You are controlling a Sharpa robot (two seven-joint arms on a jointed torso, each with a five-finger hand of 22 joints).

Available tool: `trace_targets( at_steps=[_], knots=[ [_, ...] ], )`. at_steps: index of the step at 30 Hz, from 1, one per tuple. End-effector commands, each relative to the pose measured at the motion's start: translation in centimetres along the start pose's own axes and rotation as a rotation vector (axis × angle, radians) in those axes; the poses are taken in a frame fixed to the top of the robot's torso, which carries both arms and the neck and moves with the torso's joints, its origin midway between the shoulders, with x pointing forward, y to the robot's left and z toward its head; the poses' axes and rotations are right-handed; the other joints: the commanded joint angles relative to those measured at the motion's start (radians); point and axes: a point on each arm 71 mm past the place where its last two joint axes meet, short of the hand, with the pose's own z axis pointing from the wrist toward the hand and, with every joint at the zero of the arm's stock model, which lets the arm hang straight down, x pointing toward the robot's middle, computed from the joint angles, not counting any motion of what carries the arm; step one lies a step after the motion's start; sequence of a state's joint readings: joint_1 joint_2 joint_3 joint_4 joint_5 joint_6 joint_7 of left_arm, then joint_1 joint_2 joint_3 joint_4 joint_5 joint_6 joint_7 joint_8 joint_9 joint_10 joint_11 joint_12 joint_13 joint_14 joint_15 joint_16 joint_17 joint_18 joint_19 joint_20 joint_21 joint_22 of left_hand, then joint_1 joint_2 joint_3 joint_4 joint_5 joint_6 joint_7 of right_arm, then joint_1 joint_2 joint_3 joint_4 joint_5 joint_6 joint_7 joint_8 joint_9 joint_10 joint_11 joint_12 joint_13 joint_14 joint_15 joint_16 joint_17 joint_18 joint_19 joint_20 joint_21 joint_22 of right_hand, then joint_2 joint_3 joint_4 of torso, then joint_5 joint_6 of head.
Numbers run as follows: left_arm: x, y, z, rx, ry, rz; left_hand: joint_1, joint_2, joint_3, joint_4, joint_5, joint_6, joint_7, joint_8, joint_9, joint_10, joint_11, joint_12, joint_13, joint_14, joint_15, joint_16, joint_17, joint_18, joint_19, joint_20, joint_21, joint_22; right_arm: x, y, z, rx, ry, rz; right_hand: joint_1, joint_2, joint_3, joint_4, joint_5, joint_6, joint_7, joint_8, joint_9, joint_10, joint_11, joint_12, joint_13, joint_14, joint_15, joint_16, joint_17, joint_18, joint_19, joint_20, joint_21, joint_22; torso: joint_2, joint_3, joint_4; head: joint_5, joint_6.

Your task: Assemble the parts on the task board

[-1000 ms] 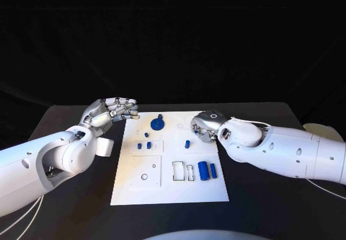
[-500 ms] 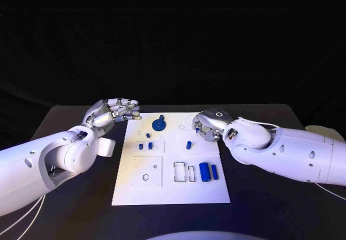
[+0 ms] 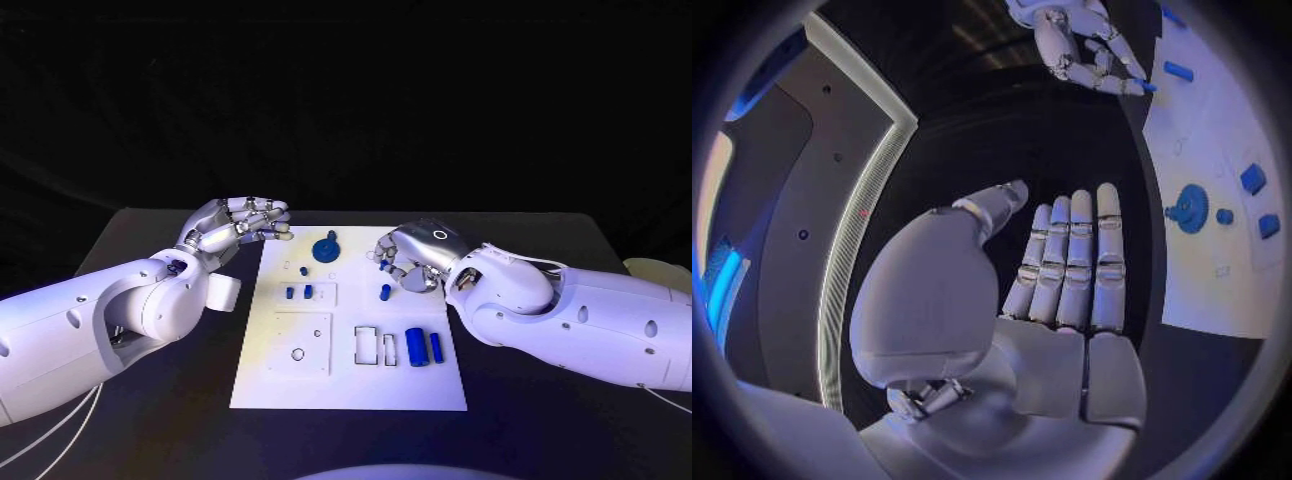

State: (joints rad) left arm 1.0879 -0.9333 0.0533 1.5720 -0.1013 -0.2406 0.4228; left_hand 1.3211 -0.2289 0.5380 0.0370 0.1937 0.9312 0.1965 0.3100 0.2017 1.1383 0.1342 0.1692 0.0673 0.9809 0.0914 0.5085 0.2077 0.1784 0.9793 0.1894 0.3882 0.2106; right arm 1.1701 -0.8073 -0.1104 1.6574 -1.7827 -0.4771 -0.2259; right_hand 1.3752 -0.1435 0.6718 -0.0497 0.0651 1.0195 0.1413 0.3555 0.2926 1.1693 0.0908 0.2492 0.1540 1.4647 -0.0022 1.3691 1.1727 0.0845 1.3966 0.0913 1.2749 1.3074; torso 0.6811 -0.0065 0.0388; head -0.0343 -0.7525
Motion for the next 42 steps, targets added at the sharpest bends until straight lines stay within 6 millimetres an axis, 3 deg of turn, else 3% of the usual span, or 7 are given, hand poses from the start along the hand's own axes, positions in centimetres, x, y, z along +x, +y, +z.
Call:
trace_targets(
  at_steps=[1,9,13,19,25,35,42],
  knots=[
    [0.3,0.0,0.1,0.007,0.012,-0.005,0.009,0.001,0.0,-0.004,0.003,0.0,0.004,-0.006,-0.001,-0.001,0.005,-0.006,0.001,0.001,0.003,-0.007,0.001,0.001,0.007,0.002,-0.005,-0.001,0.0,1.7,0.3,-0.049,-0.031,0.046,-0.008,0.004,0.004,-0.001,-0.001,0.009,-0.001,0.002,0.002,0.024,-0.025,0.001,0.001,0.026,-0.009,-0.005,0.0,-0.013,0.008,0.002,0.005,0.082,0.001,-0.0004,0.0007,0.017,-0.002],
    [0.7,0.1,0.3,0.007,0.016,-0.008,0.009,0.002,0.0,-0.003,0.003,0.0,0.005,-0.006,-0.001,-0.001,0.005,-0.007,0.001,0.001,0.004,-0.008,0.002,0.001,0.007,0.002,-0.006,-0.001,1.6,5.1,0.7,-0.122,-0.005,0.109,-0.009,0.005,0.005,-0.001,0.0,0.008,-0.001,0.001,0.002,0.024,-0.025,0.0,0.001,0.025,-0.009,-0.006,-0.002,-0.012,0.007,0.002,0.004,0.081,0.0,-0.0026,0.0049,0.06,-0.014],
    [1.0,0.2,0.5,0.006,0.019,-0.011,0.009,0.002,0.0,-0.003,0.003,0.0,0.005,-0.006,-0.001,-0.001,0.005,-0.007,0.001,0.001,0.004,-0.008,0.002,0.001,0.007,0.002,-0.006,-0.001,3.1,6.4,0.7,-0.143,0.022,0.141,-0.009,0.005,0.006,-0.002,0.001,0.008,-0.001,0.001,0.002,0.023,-0.025,0.0,0.001,0.025,-0.009,-0.006,-0.002,-0.012,0.007,0.002,0.004,0.082,0.0,-0.0044,0.0035,0.08,-0.02],
    [1.2,0.2,0.7,0.008,0.019,-0.011,0.009,0.002,0.0,-0.003,0.003,0.0,0.005,-0.007,-0.001,-0.001,0.006,-0.007,0.001,0.001,0.004,-0.008,0.002,0.001,0.007,0.002,-0.006,-0.002,5.2,7.5,0.7,-0.155,0.053,0.173,-0.009,0.005,0.006,-0.002,0.001,0.008,-0.001,0.001,0.002,0.023,-0.025,0.0,0.001,0.025,-0.009,-0.006,-0.002,-0.012,0.007,0.002,0.004,0.082,0.0,-0.0048,0.0015,0.092,-0.023],
    [1.5,0.3,0.9,0.006,0.024,-0.014,0.009,0.001,-0.001,-0.003,0.003,-0.001,0.006,-0.007,-0.001,-0.001,0.006,-0.008,0.001,0.001,0.004,-0.009,0.002,0.001,0.007,0.002,-0.007,-0.002,6.7,8.4,0.7,-0.159,0.071,0.196,-0.01,0.006,0.007,-0.003,0.003,0.006,-0.001,-0.001,0.002,0.023,-0.025,-0.001,0.002,0.025,-0.009,-0.006,-0.002,-0.012,0.007,0.002,0.003,0.081,0.002,-0.0021,0.0015,0.105,-0.029],
    [1.6,0.4,0.9,0.003,0.026,-0.015,0.009,0.001,-0.001,-0.003,0.003,-0.001,0.006,-0.007,-0.001,-0.001,0.006,-0.008,0.001,0.001,0.004,-0.009,0.002,0.001,0.007,0.002,-0.007,-0.002,7.9,8.6,1.0,-0.156,0.093,0.198,-0.013,0.006,0.007,-0.003,0.003,0.005,0.0,-0.001,0.003,0.022,-0.024,-0.002,0.002,0.025,-0.009,-0.007,-0.003,-0.012,0.006,0.002,0.003,0.081,0.001,-0.0013,0.0026,0.122,-0.043],
    [1.5,0.4,0.9,0.0,0.027,-0.015,0.008,0.001,-0.001,-0.003,0.002,-0.001,0.006,-0.008,-0.001,-0.001,0.006,-0.008,0.001,0.0,0.004,-0.01,0.003,0.001,0.007,0.002,-0.008,-0.003,8.3,8.7,1.0,-0.157,0.1,0.201,-0.015,0.005,0.006,-0.003,0.003,0.005,0.0,-0.001,0.003,0.022,-0.024,-0.002,0.002,0.026,-0.009,-0.006,-0.002,-0.012,0.006,0.002,0.003,0.081,0.002,-0.002,0.0016,0.124,-0.048]
  ],
)
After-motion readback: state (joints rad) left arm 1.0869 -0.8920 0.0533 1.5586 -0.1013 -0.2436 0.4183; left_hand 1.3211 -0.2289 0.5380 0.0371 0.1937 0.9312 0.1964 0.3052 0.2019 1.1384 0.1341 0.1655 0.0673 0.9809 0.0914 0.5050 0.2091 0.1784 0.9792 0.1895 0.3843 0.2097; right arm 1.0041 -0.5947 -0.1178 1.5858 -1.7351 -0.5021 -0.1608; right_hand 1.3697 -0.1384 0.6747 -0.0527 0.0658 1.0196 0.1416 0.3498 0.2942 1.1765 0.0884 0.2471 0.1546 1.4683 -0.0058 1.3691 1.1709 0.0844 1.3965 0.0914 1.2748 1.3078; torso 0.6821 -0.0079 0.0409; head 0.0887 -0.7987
